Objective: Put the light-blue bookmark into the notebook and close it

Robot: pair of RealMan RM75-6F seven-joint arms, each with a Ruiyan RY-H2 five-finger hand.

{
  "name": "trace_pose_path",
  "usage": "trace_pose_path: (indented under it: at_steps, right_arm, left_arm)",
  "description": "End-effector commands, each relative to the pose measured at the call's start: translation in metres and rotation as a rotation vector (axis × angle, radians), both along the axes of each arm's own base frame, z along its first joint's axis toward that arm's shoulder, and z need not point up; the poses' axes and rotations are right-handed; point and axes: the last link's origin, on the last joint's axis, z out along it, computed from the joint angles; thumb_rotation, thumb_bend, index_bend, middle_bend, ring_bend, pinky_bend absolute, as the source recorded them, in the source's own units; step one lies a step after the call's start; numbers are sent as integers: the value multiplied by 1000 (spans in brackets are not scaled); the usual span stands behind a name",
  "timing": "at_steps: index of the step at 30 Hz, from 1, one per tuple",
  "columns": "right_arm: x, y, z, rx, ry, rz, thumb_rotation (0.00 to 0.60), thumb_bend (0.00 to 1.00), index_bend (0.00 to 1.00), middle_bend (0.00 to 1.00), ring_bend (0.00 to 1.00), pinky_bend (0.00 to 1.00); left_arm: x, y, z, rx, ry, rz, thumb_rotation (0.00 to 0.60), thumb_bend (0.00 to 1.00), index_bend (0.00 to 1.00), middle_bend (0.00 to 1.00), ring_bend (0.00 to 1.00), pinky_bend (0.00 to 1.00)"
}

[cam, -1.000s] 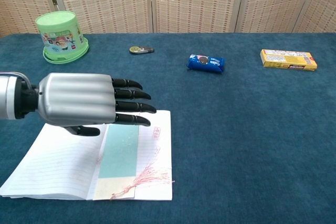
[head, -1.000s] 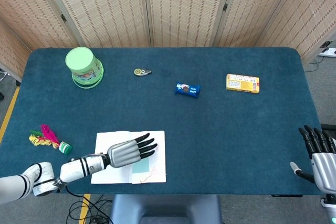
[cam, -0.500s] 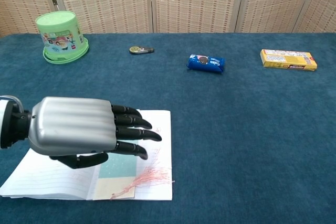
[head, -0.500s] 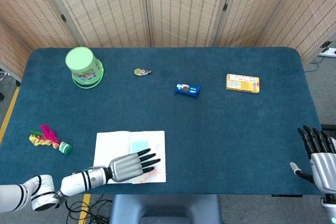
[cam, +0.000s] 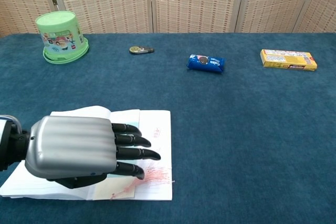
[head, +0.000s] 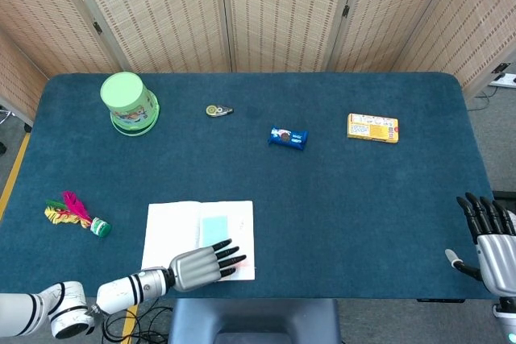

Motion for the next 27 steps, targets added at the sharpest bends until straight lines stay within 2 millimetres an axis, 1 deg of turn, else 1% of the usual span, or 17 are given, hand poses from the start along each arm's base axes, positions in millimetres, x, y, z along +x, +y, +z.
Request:
trace_pose_path:
  at_steps: [1, 12, 27]
  right_arm:
    - [0, 0, 0, 1, 0, 0, 600, 133, 38, 57, 0, 0]
    - [-1, 0, 0, 2, -2, -1, 600, 133, 39, 56, 0, 0]
    - [-2, 1, -1, 3, -5, -3, 600, 134, 38, 57, 0, 0]
  left_arm:
    - [1, -3, -2, -3, 3, 2, 600, 731, 217, 0, 0, 125]
    - [1, -12, -7, -6, 12, 0, 600, 731, 228, 0, 0, 116]
    - [-2, -15, -12, -9, 28, 19, 600, 731, 236, 0, 0, 110]
